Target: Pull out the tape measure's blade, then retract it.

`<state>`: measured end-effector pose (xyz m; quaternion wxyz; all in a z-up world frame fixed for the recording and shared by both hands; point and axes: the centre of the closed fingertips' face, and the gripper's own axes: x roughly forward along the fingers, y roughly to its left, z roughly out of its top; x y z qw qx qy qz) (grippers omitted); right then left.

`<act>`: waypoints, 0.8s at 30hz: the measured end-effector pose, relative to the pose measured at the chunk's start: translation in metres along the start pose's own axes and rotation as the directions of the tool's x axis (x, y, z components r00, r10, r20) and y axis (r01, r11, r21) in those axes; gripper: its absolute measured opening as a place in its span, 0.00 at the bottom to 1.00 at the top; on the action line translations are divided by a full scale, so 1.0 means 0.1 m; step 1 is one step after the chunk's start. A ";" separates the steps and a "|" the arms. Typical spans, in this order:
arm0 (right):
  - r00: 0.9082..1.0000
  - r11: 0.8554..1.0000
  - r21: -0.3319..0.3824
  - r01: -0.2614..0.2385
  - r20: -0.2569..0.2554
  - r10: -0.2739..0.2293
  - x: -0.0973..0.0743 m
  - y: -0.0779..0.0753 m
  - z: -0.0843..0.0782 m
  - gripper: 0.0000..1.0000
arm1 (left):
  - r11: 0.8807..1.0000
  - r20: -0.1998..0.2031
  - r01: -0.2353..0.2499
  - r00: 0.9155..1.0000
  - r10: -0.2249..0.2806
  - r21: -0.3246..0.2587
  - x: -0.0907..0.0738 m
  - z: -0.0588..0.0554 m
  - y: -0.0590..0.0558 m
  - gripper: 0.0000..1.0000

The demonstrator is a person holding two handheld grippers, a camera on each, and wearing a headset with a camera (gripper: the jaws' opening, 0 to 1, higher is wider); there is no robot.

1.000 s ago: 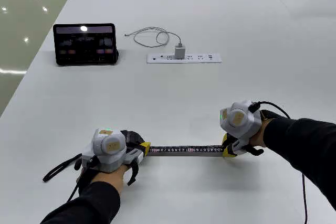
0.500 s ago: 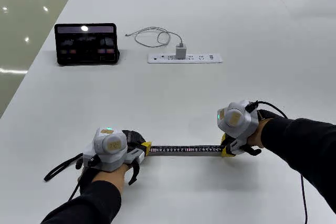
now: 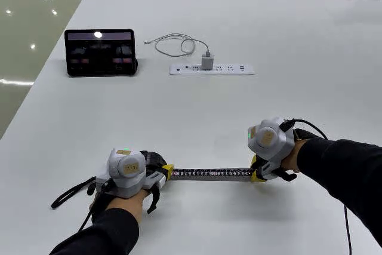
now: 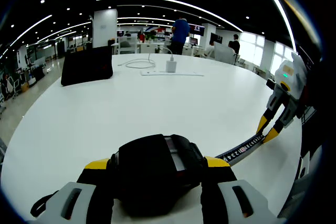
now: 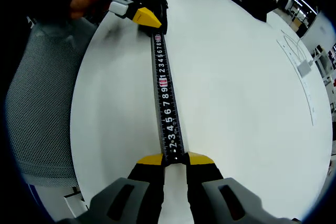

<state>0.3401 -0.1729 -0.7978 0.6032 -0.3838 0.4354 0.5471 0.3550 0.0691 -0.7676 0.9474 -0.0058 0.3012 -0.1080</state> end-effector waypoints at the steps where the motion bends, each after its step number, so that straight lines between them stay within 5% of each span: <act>1: 1.000 1.000 -0.002 0.000 0.001 0.000 0.00 0.00 0.00 0.11 | 1.000 0.000 0.000 1.000 0.000 0.000 0.00 0.00 0.00 0.64; 24: 1.000 1.000 -0.001 0.004 0.013 -0.004 0.04 0.03 0.14 0.11 | 1.000 -0.003 0.000 1.000 0.000 -0.001 0.00 0.00 0.00 0.64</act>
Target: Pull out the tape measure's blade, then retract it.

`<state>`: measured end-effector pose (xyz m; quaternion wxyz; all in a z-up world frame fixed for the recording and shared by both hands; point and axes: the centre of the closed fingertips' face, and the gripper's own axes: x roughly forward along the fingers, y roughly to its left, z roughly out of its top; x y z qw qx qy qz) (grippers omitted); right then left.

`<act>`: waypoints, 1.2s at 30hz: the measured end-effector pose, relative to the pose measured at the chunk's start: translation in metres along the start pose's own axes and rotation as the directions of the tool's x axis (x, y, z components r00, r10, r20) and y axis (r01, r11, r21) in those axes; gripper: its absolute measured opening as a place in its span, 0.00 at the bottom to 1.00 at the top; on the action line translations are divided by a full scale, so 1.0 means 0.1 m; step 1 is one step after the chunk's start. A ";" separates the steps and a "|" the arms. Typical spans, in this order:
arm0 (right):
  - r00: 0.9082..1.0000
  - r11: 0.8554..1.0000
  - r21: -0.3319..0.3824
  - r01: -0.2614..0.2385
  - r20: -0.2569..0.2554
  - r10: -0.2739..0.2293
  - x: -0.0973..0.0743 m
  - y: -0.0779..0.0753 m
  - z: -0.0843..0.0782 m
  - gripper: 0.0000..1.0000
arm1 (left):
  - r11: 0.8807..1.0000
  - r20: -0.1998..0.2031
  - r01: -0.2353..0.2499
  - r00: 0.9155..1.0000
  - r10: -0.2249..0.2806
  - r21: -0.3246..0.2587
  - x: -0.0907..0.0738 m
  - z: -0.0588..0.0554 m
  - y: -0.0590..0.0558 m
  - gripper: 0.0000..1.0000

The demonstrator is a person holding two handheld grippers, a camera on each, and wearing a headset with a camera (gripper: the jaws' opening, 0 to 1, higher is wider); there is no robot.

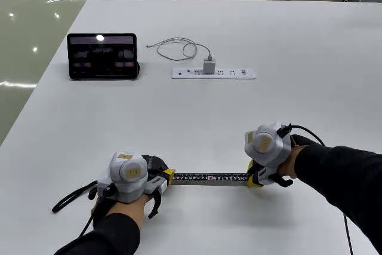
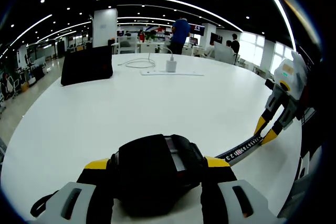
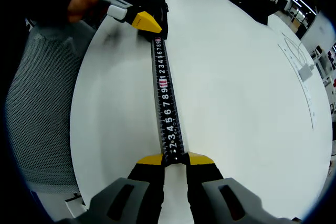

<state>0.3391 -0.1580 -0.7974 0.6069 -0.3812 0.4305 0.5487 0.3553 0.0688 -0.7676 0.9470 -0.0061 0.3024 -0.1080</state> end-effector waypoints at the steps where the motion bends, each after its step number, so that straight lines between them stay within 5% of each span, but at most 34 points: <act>1: 1.000 1.000 -0.001 0.000 0.001 0.000 0.00 0.00 0.01 0.11 | 1.000 -0.001 0.001 1.000 -0.001 -0.001 0.00 0.00 0.00 0.64; 36: 1.000 1.000 -0.015 -0.005 0.031 0.006 0.10 0.04 0.27 0.11 | 1.000 -0.013 0.006 1.000 -0.006 -0.004 0.00 -0.01 -0.01 0.64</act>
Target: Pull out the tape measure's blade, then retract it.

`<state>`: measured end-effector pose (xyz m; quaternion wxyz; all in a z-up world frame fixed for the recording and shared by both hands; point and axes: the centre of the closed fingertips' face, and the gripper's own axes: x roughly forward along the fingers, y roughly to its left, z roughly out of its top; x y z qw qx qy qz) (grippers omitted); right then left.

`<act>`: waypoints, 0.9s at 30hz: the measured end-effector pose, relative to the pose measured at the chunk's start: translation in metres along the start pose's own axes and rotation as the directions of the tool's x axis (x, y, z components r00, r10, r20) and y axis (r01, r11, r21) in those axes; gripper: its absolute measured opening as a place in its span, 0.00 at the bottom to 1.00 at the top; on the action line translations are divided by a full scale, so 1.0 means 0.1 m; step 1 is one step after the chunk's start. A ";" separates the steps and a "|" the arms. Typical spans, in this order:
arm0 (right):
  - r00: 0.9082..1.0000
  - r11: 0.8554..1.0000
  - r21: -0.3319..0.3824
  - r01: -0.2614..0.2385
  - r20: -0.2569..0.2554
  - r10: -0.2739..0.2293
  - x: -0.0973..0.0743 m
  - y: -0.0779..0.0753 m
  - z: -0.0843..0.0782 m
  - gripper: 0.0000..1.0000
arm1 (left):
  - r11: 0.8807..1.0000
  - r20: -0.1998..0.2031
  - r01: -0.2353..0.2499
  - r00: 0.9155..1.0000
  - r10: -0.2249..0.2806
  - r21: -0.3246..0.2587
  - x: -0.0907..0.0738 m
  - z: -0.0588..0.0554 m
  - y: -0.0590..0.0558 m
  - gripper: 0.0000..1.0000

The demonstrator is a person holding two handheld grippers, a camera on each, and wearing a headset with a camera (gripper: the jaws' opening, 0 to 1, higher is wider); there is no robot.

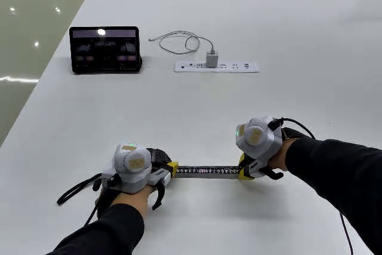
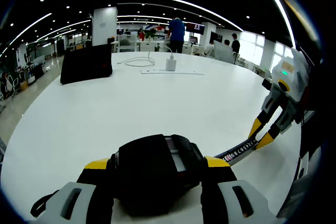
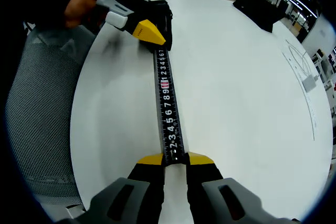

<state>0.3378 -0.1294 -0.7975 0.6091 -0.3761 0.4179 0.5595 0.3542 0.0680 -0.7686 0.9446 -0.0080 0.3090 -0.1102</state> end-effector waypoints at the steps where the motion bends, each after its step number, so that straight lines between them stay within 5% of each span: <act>1: 1.000 1.000 -0.002 0.000 0.001 0.000 0.00 0.00 0.00 0.11 | 1.000 0.000 0.000 1.000 0.000 0.000 0.00 0.00 0.00 0.64; 27: 1.000 1.000 0.000 0.005 0.021 -0.005 0.07 0.03 0.16 0.11 | 1.000 -0.005 0.003 1.000 -0.003 0.000 0.00 0.00 0.00 0.64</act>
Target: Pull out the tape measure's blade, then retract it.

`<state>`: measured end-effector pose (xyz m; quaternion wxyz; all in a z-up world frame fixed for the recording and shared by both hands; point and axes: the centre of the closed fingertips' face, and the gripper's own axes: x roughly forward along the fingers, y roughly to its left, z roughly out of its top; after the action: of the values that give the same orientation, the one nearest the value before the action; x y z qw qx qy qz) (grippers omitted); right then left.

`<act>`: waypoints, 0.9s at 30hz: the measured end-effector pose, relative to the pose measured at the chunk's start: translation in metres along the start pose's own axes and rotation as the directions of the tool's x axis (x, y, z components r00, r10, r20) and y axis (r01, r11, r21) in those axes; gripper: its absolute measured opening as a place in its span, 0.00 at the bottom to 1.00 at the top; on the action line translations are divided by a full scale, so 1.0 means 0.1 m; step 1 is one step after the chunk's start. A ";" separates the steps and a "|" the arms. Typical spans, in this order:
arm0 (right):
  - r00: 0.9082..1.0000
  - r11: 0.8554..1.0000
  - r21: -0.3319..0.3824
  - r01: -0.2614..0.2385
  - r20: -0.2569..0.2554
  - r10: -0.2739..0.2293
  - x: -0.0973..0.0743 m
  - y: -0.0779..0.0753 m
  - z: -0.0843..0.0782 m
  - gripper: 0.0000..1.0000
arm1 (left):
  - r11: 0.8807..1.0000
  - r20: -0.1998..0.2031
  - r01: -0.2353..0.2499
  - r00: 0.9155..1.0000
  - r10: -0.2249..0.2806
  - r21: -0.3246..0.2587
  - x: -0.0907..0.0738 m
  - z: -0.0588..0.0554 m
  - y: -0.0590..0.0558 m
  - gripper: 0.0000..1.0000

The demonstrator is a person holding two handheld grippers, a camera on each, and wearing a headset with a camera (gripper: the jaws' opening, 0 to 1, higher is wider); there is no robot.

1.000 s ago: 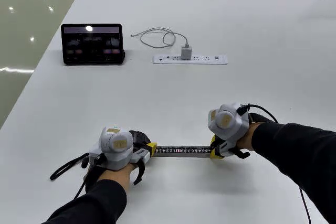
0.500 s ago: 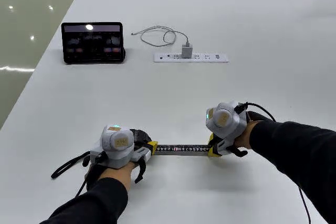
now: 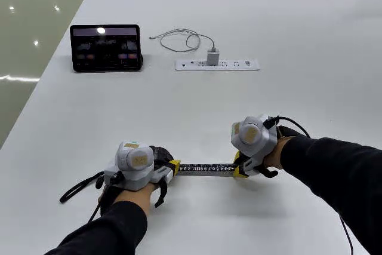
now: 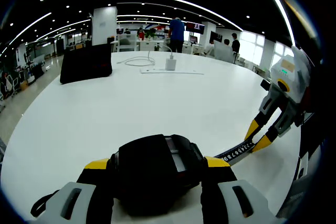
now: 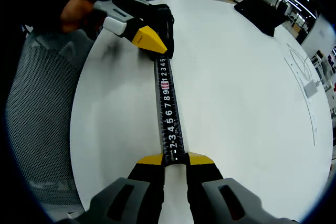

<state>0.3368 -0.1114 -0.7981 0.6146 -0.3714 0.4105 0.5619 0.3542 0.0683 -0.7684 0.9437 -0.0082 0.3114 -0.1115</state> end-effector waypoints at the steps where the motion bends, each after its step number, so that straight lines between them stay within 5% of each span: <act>1: 1.000 1.000 0.001 0.000 0.002 0.000 0.01 0.00 0.01 0.11 | 1.000 -0.001 0.001 1.000 -0.001 0.000 0.00 0.00 0.00 0.64; 27: 1.000 1.000 -0.009 -0.006 0.016 0.006 0.06 0.03 0.15 0.10 | 1.000 -0.012 0.004 1.000 -0.004 -0.002 0.00 -0.01 0.00 0.64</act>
<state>0.3351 -0.0953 -0.7975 0.6144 -0.3686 0.4042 0.5686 0.3537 0.0682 -0.7687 0.9415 -0.0093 0.3173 -0.1129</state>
